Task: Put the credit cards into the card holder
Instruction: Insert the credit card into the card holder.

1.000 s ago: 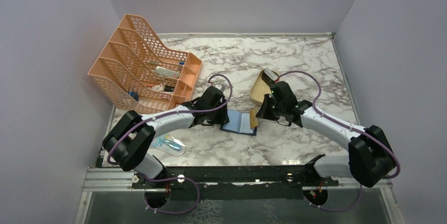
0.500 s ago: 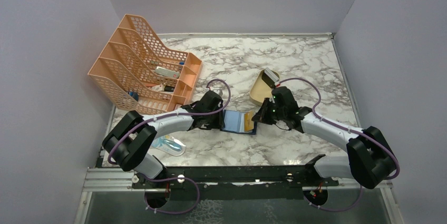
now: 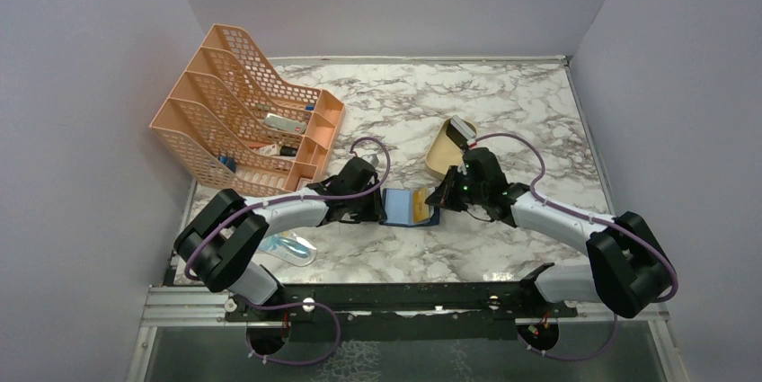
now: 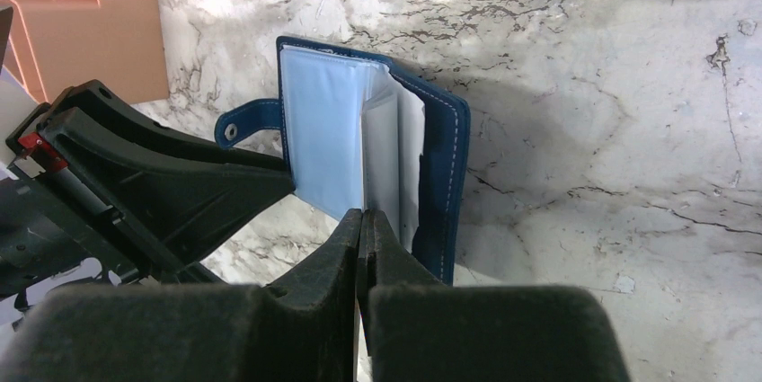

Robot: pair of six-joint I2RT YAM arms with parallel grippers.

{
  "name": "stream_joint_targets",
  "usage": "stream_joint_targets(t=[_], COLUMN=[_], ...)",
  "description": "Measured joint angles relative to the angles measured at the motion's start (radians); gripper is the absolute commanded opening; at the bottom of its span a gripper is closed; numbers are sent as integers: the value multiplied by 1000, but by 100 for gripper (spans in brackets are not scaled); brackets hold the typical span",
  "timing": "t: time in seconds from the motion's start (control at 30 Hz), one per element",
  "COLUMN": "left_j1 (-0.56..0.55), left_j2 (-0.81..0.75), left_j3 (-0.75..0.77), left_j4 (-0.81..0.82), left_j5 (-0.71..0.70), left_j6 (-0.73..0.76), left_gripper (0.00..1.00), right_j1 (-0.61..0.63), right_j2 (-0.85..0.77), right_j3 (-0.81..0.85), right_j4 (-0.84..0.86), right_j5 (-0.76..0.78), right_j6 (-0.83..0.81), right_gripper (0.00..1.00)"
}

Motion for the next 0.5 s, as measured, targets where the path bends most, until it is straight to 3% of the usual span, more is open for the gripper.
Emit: stream_joint_targets(t=[0.5], left_j1=[0], left_j2=[-5], left_j3=[-10], left_j4=[9], left_j5=[14], left_j6=[-9], left_gripper=[26], right_j1=[0], right_j2=[52], right_j3=[-35], right_j4=[84], right_j5=[-10], right_j6=[12], right_gripper=[1])
